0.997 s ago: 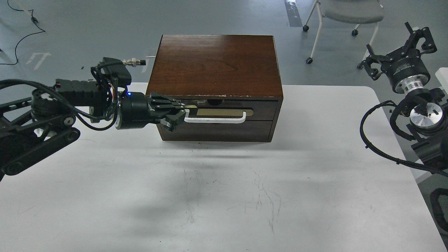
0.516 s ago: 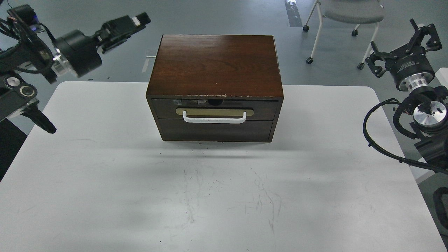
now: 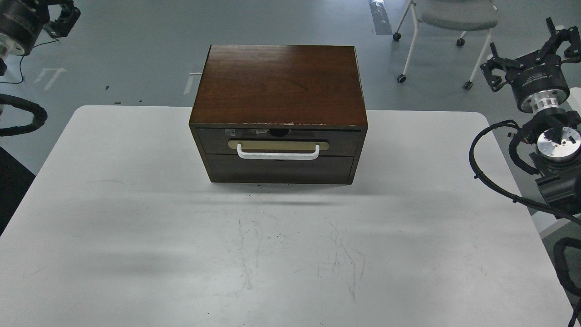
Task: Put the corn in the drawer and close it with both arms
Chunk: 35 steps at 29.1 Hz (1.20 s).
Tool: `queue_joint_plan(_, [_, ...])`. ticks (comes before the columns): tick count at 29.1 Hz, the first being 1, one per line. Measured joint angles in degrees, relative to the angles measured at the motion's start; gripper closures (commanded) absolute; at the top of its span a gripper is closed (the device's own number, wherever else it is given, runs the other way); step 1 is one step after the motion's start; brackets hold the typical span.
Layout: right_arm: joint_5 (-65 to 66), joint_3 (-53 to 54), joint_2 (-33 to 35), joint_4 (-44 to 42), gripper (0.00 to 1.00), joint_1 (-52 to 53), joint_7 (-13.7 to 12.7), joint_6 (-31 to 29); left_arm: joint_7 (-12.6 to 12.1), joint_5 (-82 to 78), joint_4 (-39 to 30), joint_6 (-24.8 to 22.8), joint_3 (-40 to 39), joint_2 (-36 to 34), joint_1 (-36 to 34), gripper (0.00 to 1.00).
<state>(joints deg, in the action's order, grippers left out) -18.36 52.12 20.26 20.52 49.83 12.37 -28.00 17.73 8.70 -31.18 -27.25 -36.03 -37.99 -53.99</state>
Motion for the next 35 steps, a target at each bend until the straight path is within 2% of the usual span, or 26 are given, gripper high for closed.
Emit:
queue_joint_plan(5, [-2.4, 0.0, -0.4, -0.4, 0.0, -0.7, -0.5, 0.0, -1.8, 0.8, 14.1, -0.7, 0.1, 6.6, 0.1, 0.02])
queue_joint_plan(8, [-2.7, 0.0, -0.5, -0.5, 0.0, -0.8, -0.6, 0.0, -2.7, 0.8, 18.1, -0.7, 0.5, 9.6, 0.2, 0.02])
queue_joint_plan(23, [-2.7, -0.9, -0.6, -0.3, 0.0, -2.9, -0.3, 0.0, -2.3, 0.7, 19.1, -0.8, 1.0, 11.4, 3.0, 0.02])
queue_joint_plan(26, [-2.6, -1.2, -0.6, -0.3, 0.0, -3.3, -0.2, 0.0, -1.3, 0.7, 19.1, -0.8, 0.8, 12.4, 4.0, 0.02])
queue_joint_plan(31, [-2.6, -1.5, -0.7, -0.2, 0.0, -3.7, -0.2, 0.0, 1.8, 0.8, 19.0, -0.8, 0.7, 13.7, 5.2, 0.02])
queue_joint_plan(35, [-2.5, -1.5, -2.8, 0.1, 0.0, -4.6, -0.2, 0.0, 2.2, 0.8, 19.0, -0.8, 0.6, 14.4, 6.3, 0.01])
